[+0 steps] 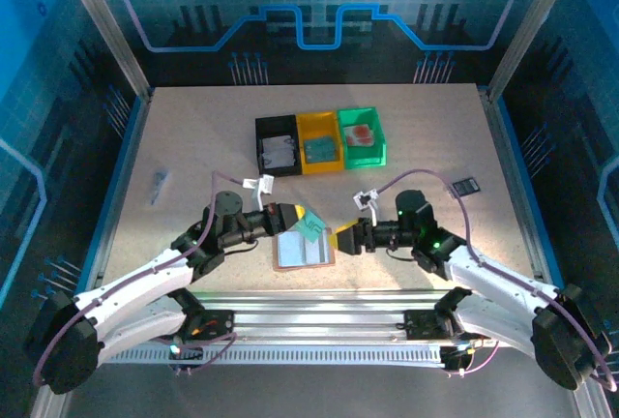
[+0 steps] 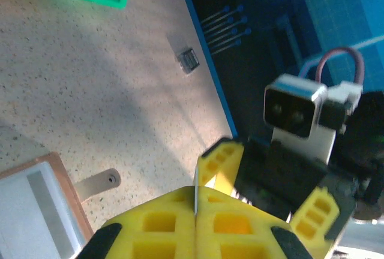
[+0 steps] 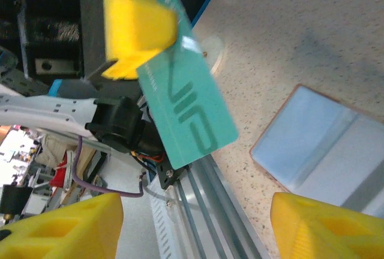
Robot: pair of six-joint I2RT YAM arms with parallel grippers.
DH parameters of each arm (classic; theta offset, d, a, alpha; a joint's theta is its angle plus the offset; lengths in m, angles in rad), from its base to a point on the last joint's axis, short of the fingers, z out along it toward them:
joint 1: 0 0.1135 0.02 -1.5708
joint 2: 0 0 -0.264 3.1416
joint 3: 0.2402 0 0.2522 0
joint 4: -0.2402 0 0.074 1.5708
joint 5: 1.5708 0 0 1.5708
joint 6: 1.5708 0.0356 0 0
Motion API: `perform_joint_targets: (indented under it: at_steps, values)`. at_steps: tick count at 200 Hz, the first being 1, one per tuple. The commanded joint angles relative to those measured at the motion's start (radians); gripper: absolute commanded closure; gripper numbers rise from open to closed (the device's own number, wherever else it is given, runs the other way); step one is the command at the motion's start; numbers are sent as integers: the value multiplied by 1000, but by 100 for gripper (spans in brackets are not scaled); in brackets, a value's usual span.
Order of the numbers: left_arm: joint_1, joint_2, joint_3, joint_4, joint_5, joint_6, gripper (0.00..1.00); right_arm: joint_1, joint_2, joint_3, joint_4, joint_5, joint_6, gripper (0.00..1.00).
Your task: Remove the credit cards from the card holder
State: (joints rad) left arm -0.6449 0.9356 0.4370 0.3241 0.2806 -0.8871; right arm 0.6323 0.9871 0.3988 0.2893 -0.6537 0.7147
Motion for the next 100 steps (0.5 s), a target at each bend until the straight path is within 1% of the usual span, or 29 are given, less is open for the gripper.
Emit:
perform_joint_targets:
  at_steps: [1, 30, 53, 75, 91, 100]
  values:
    - [-9, -2, -18, 102, -61, -47, 100, 58, 25, -26, 197, 109, 65, 35]
    - [-20, 12, -24, 132, -64, -57, 100, 96, 83, -40, 336, 161, 107, 37]
    - [-27, 12, -38, 157, -68, -67, 100, 119, 133, -33, 411, 185, 120, 40]
    - [-31, 11, -44, 161, -70, -69, 100, 132, 166, -42, 514, 210, 136, 45]
    - [-34, 11, -49, 165, -72, -70, 100, 136, 176, -33, 538, 228, 136, 50]
    - [-35, 11, -52, 167, -73, -72, 100, 141, 179, -27, 541, 238, 131, 55]
